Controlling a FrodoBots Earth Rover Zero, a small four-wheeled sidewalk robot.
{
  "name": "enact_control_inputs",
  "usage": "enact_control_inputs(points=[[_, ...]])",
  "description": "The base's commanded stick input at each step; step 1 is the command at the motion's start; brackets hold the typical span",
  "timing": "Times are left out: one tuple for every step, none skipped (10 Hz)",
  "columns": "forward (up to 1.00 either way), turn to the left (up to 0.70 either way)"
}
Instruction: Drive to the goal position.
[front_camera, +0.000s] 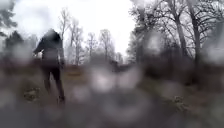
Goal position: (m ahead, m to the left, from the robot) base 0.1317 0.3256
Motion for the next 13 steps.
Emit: enact_control_inputs(points=[[1.0,0.0],[1.0,0.0],[1.0,0.0],[1.0,0.0],[1.0,0.0],[1.0,0.0],[1.0,0.0],[1.0,0.0],[1.0,0.0],[1.0,0.0],[1.0,0.0],[1.0,0.0],[1.0,0.0]])
